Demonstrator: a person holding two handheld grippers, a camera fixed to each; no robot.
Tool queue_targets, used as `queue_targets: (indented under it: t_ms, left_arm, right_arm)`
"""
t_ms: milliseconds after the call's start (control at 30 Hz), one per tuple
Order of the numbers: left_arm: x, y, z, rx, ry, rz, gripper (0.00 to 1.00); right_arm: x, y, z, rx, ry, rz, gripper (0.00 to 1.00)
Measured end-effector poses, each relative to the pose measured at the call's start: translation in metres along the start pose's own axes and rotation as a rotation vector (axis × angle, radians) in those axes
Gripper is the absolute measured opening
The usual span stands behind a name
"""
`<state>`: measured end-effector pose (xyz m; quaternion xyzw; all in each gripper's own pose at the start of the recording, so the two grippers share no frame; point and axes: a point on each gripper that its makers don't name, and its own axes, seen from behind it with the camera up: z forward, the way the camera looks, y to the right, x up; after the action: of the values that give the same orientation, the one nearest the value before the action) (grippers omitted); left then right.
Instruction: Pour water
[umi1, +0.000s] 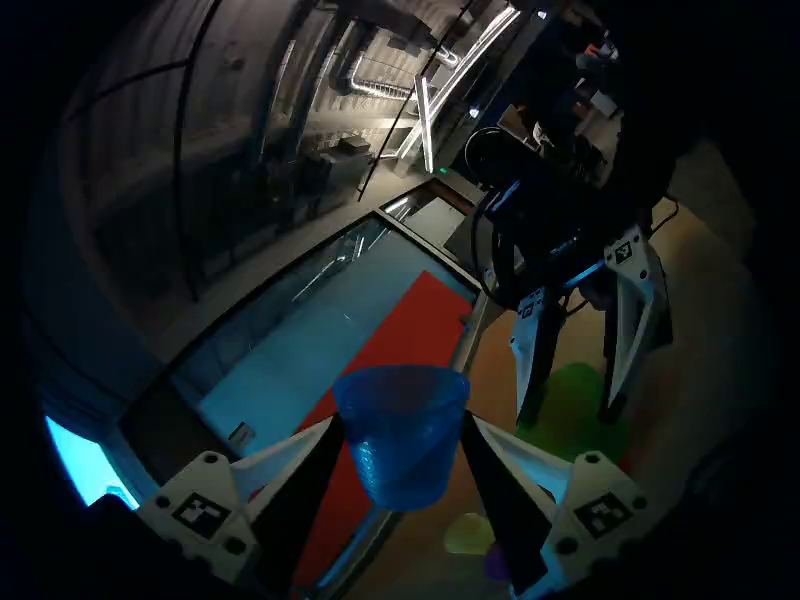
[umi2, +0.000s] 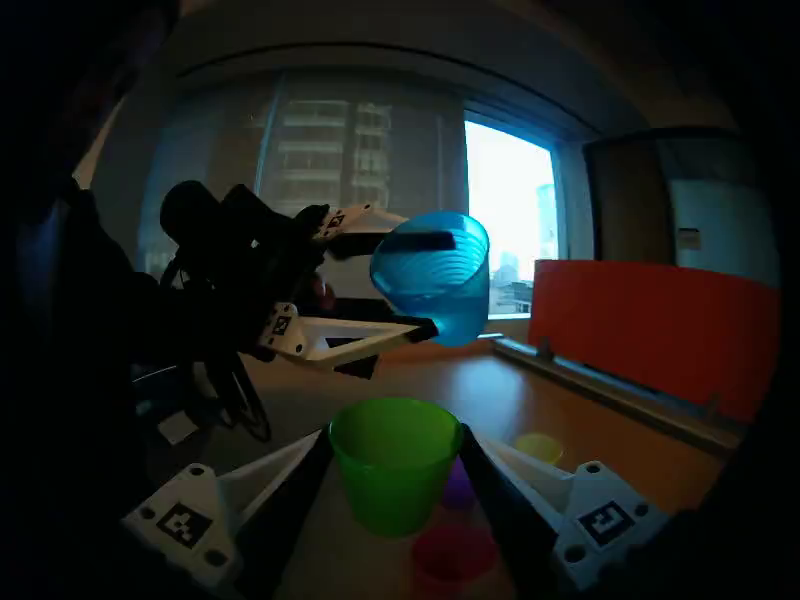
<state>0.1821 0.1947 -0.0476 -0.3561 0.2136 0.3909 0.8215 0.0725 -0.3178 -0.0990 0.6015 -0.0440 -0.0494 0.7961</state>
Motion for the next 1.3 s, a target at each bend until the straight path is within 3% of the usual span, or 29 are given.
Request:
queue_targets:
  t_ms: [1300]
  left_arm:
    - [0.0049, 0.0065, 0.0056, -0.029, -0.001, 0.091, 0.82]
  right_arm:
    - [0.0015, -0.0007, -0.0048, 0.004, 0.007, -0.013, 0.92]
